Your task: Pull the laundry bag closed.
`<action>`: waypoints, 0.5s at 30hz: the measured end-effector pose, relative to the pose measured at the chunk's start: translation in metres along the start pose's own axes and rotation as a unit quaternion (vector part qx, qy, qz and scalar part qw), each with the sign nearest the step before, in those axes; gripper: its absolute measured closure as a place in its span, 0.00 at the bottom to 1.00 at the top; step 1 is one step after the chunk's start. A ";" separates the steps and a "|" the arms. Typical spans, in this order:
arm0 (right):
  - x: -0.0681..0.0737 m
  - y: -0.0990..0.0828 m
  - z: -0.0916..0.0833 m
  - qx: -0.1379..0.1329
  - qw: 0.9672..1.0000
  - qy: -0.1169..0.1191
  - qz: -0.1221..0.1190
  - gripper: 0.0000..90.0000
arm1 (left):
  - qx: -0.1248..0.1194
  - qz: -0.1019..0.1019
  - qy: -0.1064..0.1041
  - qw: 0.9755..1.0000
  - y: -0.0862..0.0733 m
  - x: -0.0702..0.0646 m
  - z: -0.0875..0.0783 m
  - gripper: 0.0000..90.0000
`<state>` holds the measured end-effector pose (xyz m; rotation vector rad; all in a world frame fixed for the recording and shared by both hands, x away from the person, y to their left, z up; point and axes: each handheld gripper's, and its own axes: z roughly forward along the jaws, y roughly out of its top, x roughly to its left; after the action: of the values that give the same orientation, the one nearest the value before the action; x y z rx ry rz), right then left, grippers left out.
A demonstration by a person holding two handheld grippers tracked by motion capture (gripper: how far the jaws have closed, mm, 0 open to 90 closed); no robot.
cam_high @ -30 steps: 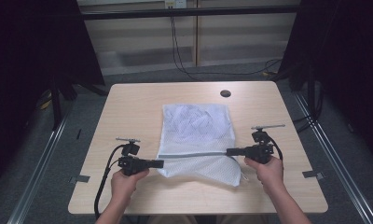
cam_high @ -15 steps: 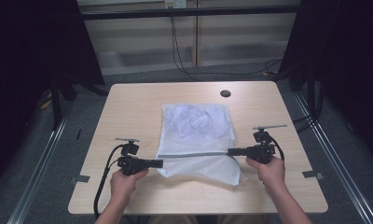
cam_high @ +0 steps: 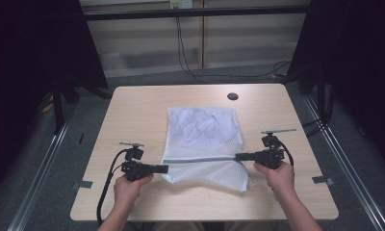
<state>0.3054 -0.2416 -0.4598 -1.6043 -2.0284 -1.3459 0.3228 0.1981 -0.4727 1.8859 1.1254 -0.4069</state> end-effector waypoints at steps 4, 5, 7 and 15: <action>0.001 0.000 0.000 0.001 1.000 0.000 0.000 0.96 | -0.001 -0.001 0.000 1.000 0.000 0.000 -0.001 0.99; 0.001 0.000 0.000 0.001 1.000 0.000 -0.001 0.96 | -0.003 -0.002 0.000 1.000 0.000 0.000 -0.002 0.99; 0.001 0.000 0.000 0.001 1.000 -0.004 -0.002 0.97 | -0.006 -0.002 0.005 1.000 0.000 0.002 -0.004 0.99; -0.003 -0.001 -0.004 -0.004 1.000 -0.002 0.004 0.96 | -0.011 -0.008 0.001 1.000 0.001 0.004 -0.006 0.99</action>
<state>0.3044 -0.2470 -0.4601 -1.6185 -2.0199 -1.3506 0.3246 0.2047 -0.4713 1.8607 1.1431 -0.3998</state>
